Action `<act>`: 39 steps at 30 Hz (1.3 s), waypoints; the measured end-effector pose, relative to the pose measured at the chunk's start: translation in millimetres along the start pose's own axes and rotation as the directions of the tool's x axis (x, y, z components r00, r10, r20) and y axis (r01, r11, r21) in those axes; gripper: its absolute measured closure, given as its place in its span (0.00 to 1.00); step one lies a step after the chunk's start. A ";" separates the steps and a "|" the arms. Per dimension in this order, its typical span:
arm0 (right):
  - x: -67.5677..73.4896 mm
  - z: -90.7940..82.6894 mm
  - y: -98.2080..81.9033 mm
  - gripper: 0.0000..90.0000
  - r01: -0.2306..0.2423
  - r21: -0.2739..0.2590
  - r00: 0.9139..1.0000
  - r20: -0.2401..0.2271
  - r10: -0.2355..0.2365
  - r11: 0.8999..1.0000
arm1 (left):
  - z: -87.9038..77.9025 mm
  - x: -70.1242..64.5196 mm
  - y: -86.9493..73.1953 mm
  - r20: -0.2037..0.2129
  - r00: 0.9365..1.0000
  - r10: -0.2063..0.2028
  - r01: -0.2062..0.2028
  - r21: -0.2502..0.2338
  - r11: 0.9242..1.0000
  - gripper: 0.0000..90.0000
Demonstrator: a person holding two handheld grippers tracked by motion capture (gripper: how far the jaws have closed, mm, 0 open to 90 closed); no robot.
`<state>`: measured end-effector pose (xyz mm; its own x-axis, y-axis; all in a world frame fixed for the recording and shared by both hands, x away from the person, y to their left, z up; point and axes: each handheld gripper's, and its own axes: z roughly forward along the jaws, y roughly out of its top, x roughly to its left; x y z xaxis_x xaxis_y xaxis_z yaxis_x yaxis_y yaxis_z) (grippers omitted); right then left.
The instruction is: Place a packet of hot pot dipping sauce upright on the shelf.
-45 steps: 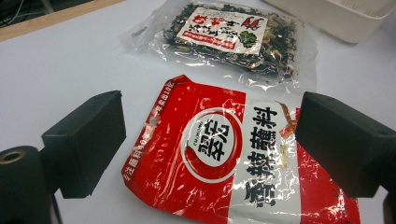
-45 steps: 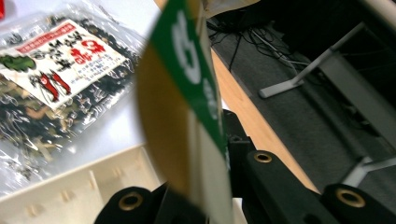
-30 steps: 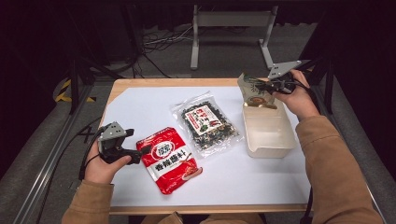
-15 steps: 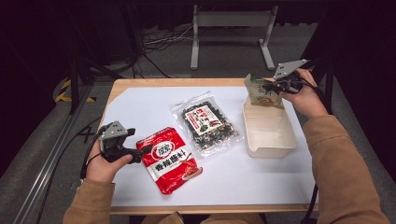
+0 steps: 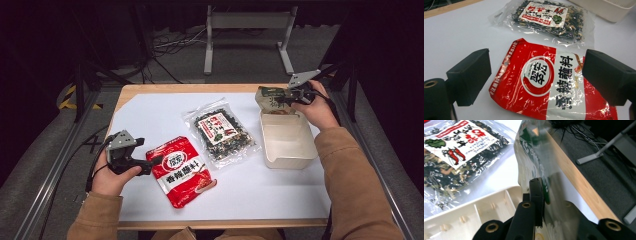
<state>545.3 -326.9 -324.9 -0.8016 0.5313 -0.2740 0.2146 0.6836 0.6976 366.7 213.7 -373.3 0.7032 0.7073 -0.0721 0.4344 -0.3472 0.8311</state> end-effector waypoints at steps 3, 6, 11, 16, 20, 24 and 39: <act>-2.3 -1.7 -6.4 0.98 -0.026 -0.012 1.000 0.010 0.026 1.000 | 0.9 -0.4 0.3 0.001 1.000 -0.003 0.003 0.004 1.000 0.10; -1.5 -3.4 -6.2 0.97 -0.023 0.000 1.000 0.020 0.023 1.000 | 1.8 -0.3 1.0 -0.001 1.000 0.005 -0.005 0.003 1.000 0.10; -1.3 -9.2 -6.0 0.86 -0.029 0.027 0.998 0.055 0.028 0.999 | 2.6 0.4 1.3 0.001 1.000 0.001 -0.001 0.003 1.000 0.10; -2.4 -20.5 -9.4 0.65 -0.079 0.000 0.992 0.103 0.078 0.997 | 4.2 1.6 2.0 0.006 1.000 0.000 0.000 0.008 1.000 0.10; -1.1 -26.5 -9.5 0.55 -0.096 -0.014 0.988 0.120 0.097 0.995 | 5.7 2.8 2.7 0.009 1.000 0.002 -0.002 0.008 1.000 0.10; 3.4 -39.3 -5.4 0.41 -0.107 -0.045 0.977 0.183 0.114 0.993 | 7.1 4.2 3.5 0.008 1.000 0.005 -0.005 0.009 1.000 0.10; 42.1 -94.3 12.7 0.32 -0.120 -0.160 0.945 0.285 0.162 0.980 | 7.6 11.4 4.0 0.025 1.000 -0.002 0.002 0.011 1.000 0.08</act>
<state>461.7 -343.0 -265.2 -0.5631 0.7557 -0.3344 0.2171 0.5257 0.8225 380.7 215.6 -375.0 0.7160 0.6926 -0.0877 0.4420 -0.3524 0.8249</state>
